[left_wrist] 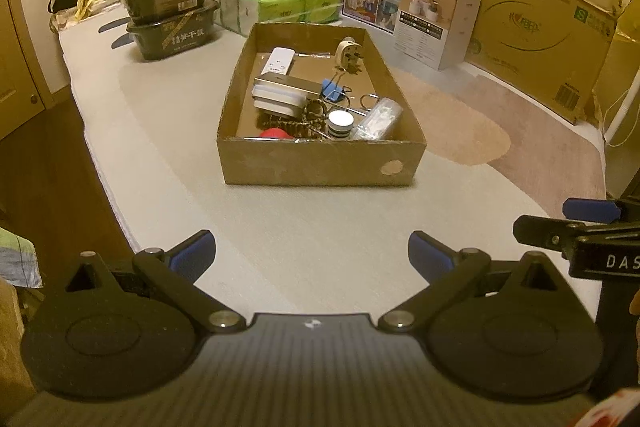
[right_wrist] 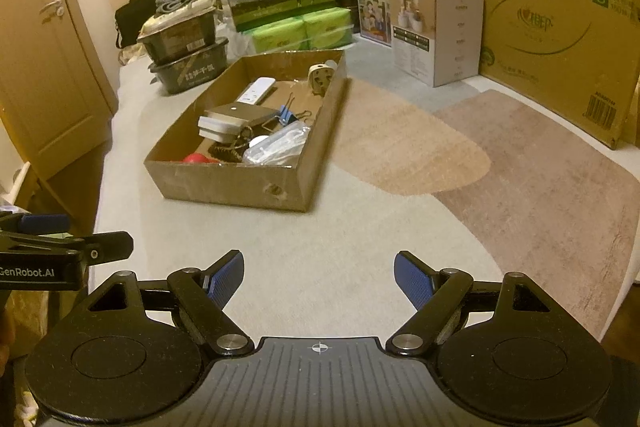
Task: Organize rigid objects
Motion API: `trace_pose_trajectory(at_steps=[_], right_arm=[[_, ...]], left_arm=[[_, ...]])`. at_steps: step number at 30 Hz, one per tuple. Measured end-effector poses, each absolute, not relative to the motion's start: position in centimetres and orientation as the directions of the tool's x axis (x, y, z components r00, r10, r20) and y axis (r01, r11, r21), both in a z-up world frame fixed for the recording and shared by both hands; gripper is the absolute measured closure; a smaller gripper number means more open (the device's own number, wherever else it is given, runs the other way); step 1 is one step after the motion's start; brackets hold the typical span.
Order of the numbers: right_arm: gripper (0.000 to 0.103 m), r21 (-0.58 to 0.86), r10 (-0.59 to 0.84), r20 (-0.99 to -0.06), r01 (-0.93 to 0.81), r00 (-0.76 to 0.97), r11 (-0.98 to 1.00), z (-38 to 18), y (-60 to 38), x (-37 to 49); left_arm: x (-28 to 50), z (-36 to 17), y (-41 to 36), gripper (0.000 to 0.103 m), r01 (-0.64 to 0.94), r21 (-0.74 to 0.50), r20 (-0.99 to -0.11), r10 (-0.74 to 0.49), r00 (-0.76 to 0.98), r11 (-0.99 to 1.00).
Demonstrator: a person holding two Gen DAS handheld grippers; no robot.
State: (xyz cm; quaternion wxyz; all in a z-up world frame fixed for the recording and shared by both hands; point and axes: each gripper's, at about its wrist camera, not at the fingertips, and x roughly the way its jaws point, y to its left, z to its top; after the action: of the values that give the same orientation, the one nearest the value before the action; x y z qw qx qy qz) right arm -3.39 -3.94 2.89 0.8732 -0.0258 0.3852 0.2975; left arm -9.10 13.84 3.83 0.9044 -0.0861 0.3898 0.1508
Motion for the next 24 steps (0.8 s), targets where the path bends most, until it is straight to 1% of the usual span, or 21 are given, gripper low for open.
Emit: trace_pose_trajectory(at_steps=[24], right_arm=[[0.021, 0.183, 0.51, -0.689, -0.559, 0.514, 0.809, 2.73, -3.14, -4.07]], left_arm=[[-9.39, 2.84, 13.05, 0.001, -0.343, -0.046, -0.736, 0.2, 0.646, 0.938]])
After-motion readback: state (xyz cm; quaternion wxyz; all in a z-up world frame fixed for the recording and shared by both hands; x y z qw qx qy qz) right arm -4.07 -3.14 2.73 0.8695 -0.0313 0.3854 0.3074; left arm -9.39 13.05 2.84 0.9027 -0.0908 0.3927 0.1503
